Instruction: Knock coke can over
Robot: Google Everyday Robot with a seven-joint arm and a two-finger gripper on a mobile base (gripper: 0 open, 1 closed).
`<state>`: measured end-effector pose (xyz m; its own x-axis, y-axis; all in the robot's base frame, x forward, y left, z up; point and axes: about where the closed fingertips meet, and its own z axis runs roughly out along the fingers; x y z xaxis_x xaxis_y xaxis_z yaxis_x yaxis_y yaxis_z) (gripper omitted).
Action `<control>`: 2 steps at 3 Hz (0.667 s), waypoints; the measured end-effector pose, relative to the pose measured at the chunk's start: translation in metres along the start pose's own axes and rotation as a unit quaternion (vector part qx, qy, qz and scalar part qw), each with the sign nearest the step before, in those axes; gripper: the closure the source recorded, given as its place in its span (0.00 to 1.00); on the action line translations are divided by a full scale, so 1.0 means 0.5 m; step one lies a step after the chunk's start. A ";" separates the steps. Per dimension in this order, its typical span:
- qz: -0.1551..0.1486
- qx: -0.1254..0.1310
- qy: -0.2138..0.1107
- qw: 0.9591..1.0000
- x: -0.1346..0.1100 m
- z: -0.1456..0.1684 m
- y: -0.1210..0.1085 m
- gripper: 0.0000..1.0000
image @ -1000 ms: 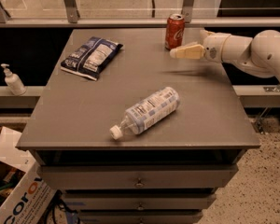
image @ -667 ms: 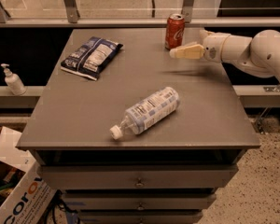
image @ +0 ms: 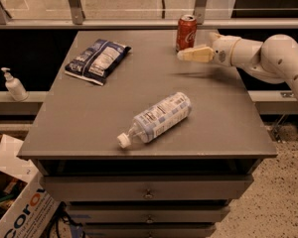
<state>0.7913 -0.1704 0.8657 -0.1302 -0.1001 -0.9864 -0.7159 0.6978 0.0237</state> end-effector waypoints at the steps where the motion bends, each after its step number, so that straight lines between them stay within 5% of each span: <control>1: 0.003 0.018 -0.031 0.999 -0.015 0.066 -0.043 0.00; 2: -0.004 0.028 -0.034 0.999 -0.007 0.094 -0.064 0.00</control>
Offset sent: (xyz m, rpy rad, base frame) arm 0.1425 -0.0029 0.0146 -0.1111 -0.2149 -0.1481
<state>0.8471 -0.1588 0.8610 -0.0764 -0.0595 -0.9953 -0.6777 0.7353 0.0080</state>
